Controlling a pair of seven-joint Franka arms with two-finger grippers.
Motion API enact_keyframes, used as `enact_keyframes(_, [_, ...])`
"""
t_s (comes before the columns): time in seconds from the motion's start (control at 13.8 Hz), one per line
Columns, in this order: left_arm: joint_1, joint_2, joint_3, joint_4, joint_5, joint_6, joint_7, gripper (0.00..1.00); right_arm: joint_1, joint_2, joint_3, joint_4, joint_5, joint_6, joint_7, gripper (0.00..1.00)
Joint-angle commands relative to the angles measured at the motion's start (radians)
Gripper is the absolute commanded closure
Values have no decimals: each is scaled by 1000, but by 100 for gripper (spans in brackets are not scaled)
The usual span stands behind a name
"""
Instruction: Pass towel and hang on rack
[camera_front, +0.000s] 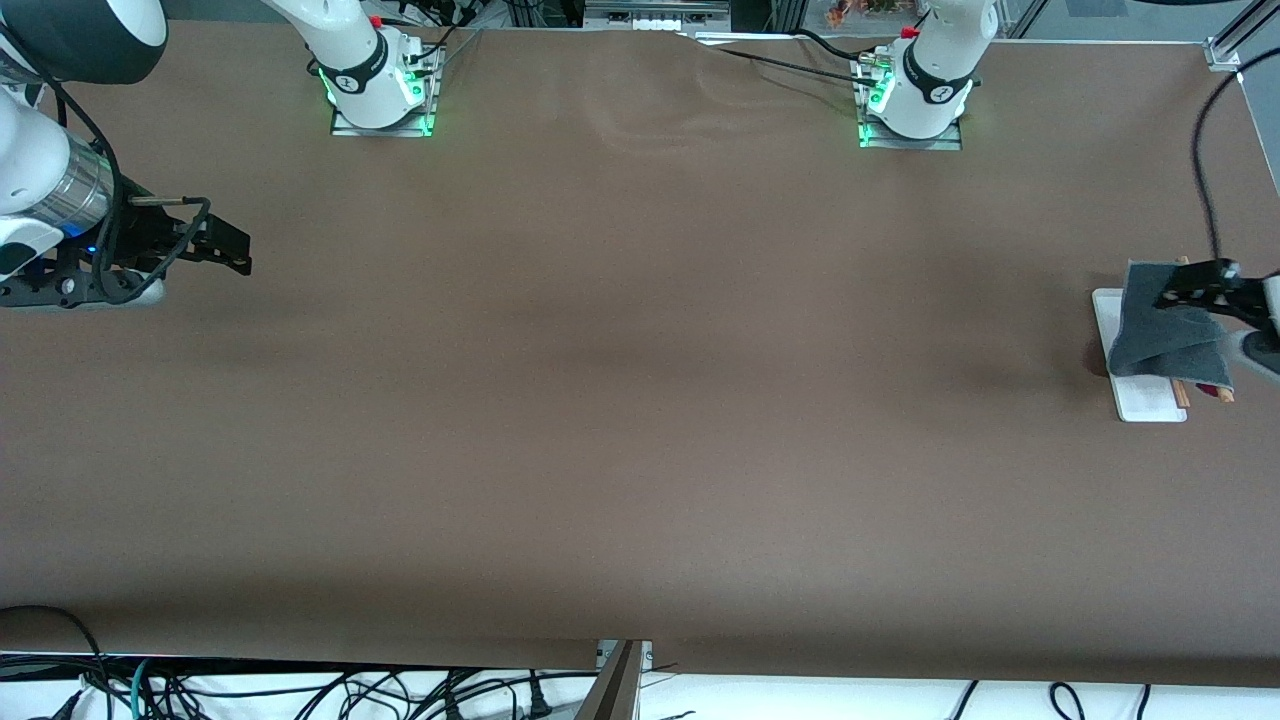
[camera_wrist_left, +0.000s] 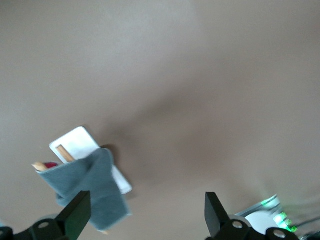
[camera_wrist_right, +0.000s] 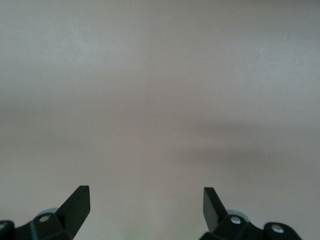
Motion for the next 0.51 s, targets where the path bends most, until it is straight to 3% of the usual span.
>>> enact_keyframes(0.0, [-102,-101,24,-88,-63,2,-254,0,-5,6,6,22,-1,-12,-11,0])
enact_keyframes(0.07, [-133,-112,58,-98,-106,39,-323,0,-5,6,6,22,-1,-10,-12,0])
enact_keyframes(0.29, [-271,-264,200,-316,-149,265,-452,0,-5,5,6,22,-1,-12,-15,0])
enact_keyframes(0.44, [-337,-328,291,-407,-236,301,-529,0,-5,6,6,22,-4,-12,-17,0])
